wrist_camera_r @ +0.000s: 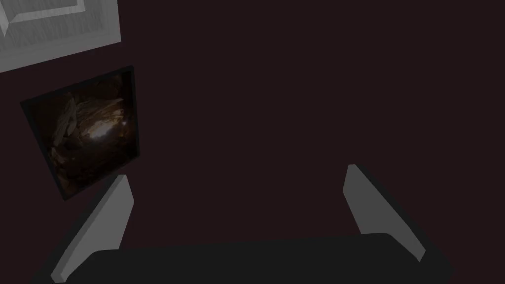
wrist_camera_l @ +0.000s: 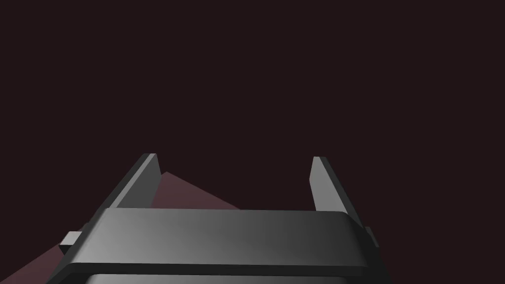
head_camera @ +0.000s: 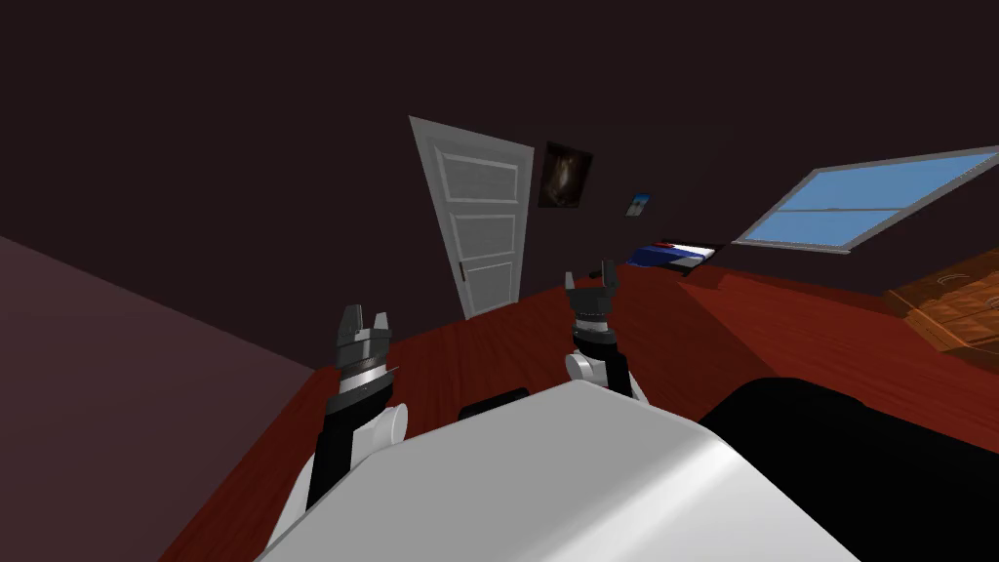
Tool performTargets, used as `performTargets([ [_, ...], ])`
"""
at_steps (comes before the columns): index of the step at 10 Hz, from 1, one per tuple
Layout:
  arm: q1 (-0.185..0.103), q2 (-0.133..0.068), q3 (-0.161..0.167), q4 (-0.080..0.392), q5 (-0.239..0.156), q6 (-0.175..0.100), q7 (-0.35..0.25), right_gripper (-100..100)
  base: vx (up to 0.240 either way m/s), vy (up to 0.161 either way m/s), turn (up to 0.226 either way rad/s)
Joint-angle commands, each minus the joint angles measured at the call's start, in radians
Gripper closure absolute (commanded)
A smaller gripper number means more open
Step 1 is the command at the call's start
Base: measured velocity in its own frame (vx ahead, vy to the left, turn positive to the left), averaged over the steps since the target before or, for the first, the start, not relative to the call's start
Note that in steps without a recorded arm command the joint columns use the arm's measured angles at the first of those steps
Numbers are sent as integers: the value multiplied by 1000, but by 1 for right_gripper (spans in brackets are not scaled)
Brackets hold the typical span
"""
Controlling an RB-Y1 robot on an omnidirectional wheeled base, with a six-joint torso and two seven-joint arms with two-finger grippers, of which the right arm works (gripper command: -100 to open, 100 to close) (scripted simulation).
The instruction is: Pull the door open
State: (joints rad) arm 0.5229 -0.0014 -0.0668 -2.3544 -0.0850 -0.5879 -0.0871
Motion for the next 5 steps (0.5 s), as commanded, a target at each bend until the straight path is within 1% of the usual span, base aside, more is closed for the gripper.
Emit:
performTargets([
  [1,-8,-13,7,36,-24,-9,-27,-100,75,26,158],
  [2,-10,-15,8,45,-30,-11,-33,-100,119,17,105],
  [3,-17,-24,13,72,-48,-18,-54,-100,143,41,128],
  [4,-19,-27,16,85,-56,-21,-63,-100,134,40,98],
  [5,-25,-34,20,111,-73,-27,-82,-100,119,24,126],
])
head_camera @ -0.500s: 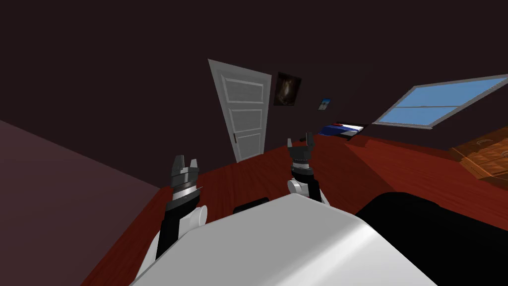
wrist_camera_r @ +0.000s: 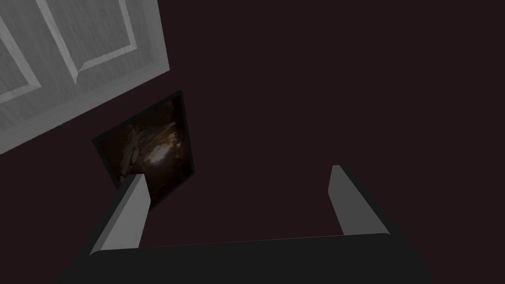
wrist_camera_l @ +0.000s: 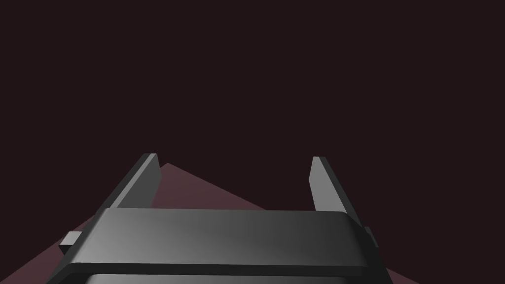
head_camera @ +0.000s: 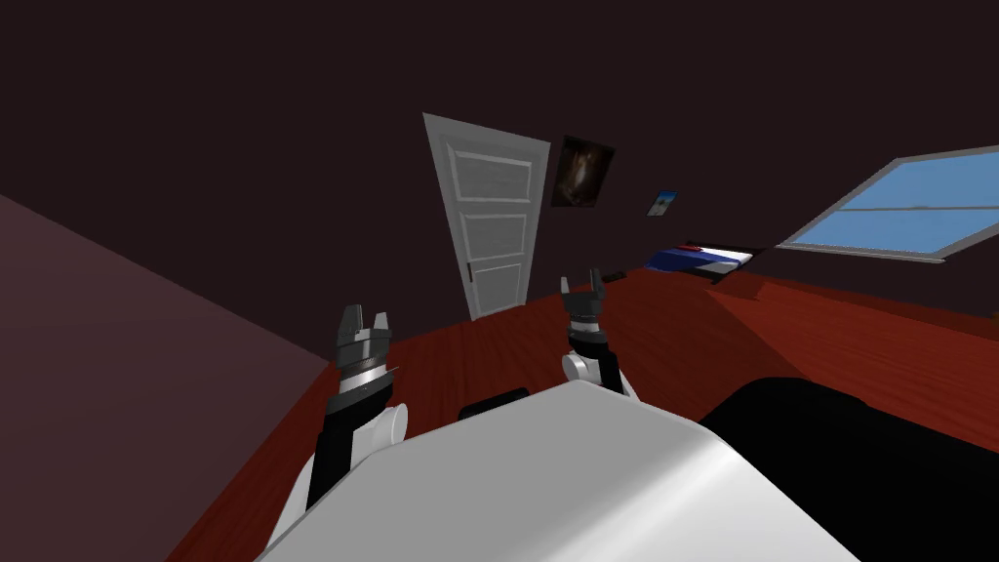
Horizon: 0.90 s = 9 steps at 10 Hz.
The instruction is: Pull the door open
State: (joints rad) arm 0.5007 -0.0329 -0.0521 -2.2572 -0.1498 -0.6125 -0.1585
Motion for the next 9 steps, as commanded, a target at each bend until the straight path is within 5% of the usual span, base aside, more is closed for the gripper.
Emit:
performTargets([
  [1,-9,-9,10,39,-25,-9,-30,-100,143,30,177],
  [9,-53,-48,45,231,-151,-57,-172,-100,127,21,136],
])
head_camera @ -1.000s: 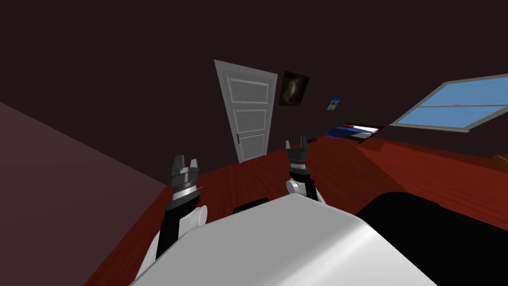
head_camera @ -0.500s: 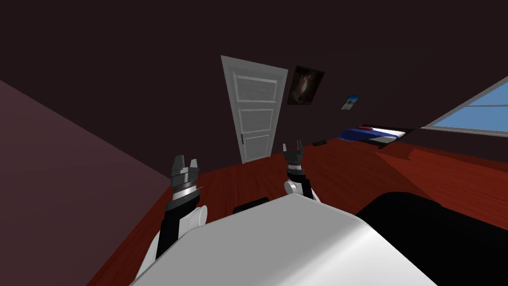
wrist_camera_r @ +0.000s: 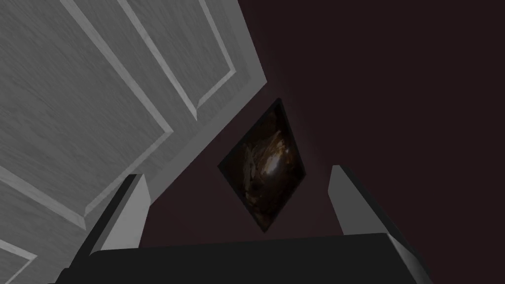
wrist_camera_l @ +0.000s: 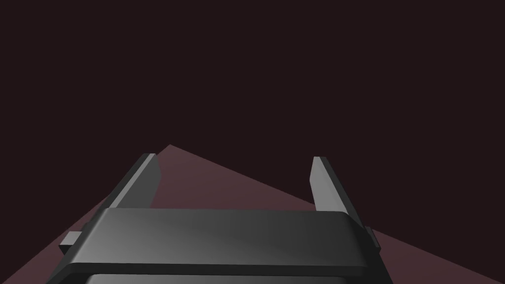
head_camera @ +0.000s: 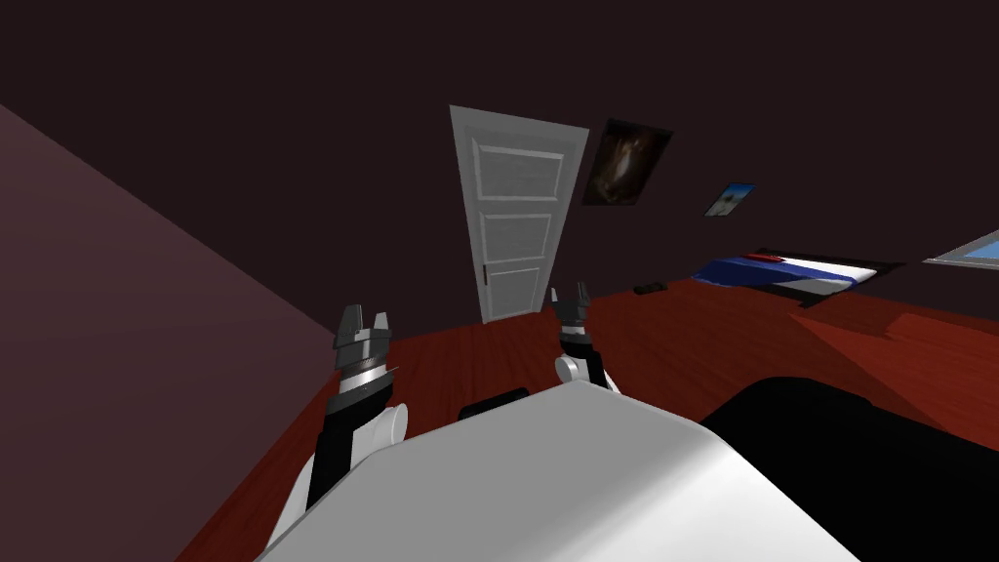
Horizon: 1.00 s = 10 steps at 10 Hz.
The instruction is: Pull the door open
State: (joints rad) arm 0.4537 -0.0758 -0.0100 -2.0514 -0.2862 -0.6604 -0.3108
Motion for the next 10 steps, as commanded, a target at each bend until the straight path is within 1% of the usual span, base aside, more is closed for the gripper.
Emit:
performTargets([
  [1,-10,-8,7,45,-28,-14,-35,-100,151,28,168],
  [10,-54,-38,42,237,-154,-61,-177,-100,105,11,123],
])
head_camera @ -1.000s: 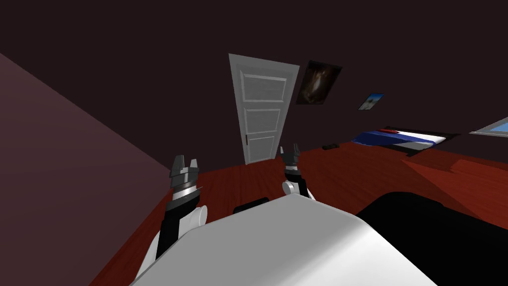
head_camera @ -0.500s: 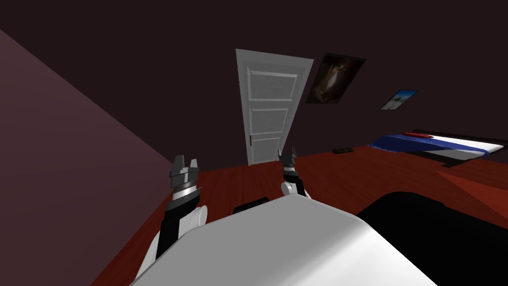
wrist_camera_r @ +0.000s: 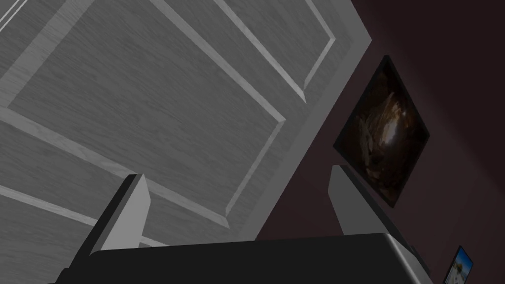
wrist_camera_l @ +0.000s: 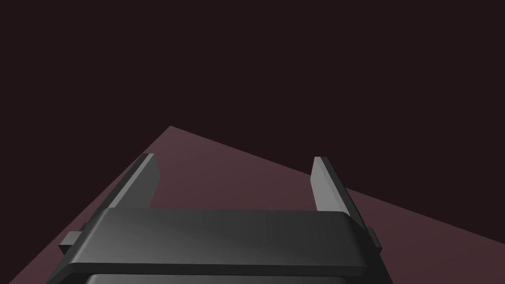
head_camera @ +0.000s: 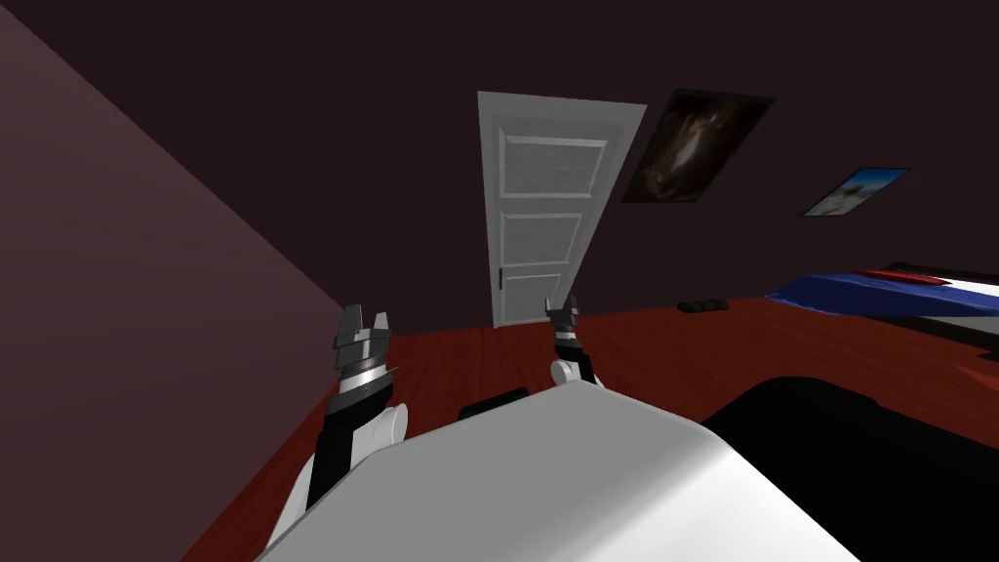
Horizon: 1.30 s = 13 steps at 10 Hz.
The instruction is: Pull the door open
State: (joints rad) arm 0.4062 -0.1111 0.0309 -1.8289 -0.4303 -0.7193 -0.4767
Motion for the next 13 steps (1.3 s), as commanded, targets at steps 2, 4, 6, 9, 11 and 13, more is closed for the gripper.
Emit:
performTargets([
  [2,-17,-8,9,60,-40,-13,-45,-100,96,-1,129],
  [4,-27,-14,17,105,-69,-25,-78,-100,105,1,140],
  [6,-38,-20,25,150,-99,-36,-112,-100,111,5,125],
  [9,-53,-28,38,217,-144,-52,-162,-100,114,-8,133],
  [11,-63,-33,46,262,-173,-63,-195,-100,108,-12,126],
  [13,-73,-37,54,306,-202,-74,-228,-100,102,-10,139],
])
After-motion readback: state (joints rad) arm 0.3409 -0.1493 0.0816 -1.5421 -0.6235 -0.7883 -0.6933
